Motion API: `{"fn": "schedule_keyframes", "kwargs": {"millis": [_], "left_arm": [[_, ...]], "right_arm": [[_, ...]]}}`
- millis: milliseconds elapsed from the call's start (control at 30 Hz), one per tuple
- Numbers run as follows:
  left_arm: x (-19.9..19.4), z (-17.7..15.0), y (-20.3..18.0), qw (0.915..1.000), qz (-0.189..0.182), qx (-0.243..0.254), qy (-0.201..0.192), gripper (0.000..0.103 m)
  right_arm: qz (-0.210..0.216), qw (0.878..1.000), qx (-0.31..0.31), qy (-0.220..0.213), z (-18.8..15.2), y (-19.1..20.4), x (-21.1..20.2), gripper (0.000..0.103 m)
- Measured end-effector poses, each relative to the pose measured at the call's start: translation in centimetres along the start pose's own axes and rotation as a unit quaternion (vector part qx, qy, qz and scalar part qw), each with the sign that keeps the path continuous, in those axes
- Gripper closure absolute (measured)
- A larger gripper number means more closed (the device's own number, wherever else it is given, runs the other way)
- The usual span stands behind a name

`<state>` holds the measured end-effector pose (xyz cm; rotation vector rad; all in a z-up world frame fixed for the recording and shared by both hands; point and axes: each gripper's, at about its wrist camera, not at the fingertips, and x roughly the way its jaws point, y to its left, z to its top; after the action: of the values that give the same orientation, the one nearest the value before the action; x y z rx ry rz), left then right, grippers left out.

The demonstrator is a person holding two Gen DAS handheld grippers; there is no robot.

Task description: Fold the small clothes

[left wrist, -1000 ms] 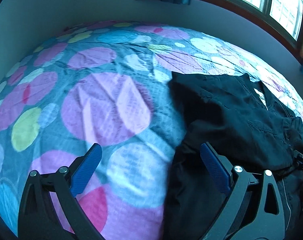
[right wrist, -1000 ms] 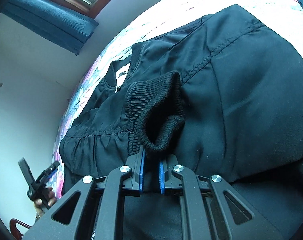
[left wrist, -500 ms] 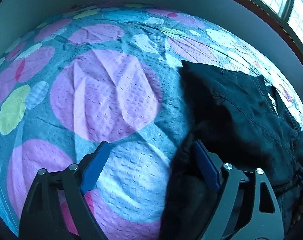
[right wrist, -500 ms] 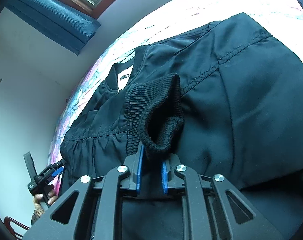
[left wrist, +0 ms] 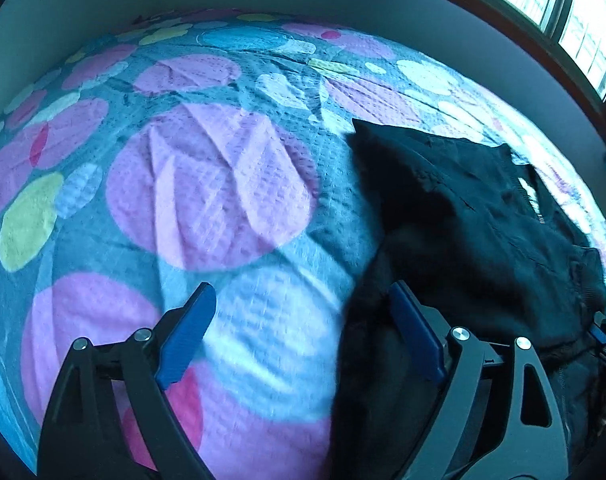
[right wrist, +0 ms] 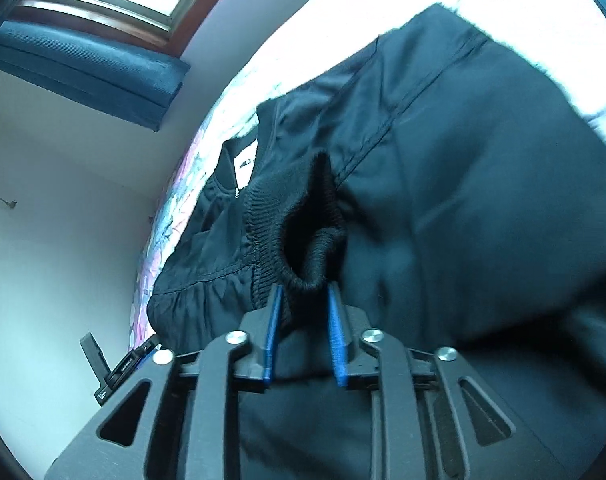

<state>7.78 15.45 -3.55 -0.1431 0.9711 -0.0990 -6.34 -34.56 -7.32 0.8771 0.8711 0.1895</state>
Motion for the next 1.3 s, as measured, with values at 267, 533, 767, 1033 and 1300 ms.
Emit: {"fn": "schedule_keyframes", "kwargs": {"millis": [267,533,767,1033,1300], "left_arm": [[-5.4,-5.9,2.4,0.9987,-0.032,0.040,0.010,0.014],[-9.2,-12.5,2.6,0.9872,-0.130,0.060,0.070,0.012],[-11.3,-16.0,2.3,0.9743,-0.190,0.058,0.107,0.012],[-11.9,-17.9,0.4,0.9562,-0.255,0.059,0.130,0.012],[-10.9,-17.9,-1.0,0.9408,-0.303,0.048,0.144,0.012]], "right_arm": [[-0.025,0.999,-0.024,-0.015,-2.7,-2.5,-8.9,0.056],[-0.022,0.999,0.008,-0.021,-7.5,-7.4,-16.0,0.051],[0.021,1.000,0.003,0.014,-11.2,-9.1,-18.0,0.051],[0.072,0.996,-0.016,0.055,-13.9,-9.6,-18.4,0.051],[0.083,0.991,-0.062,0.088,-15.4,-7.7,-17.8,0.043]]}}
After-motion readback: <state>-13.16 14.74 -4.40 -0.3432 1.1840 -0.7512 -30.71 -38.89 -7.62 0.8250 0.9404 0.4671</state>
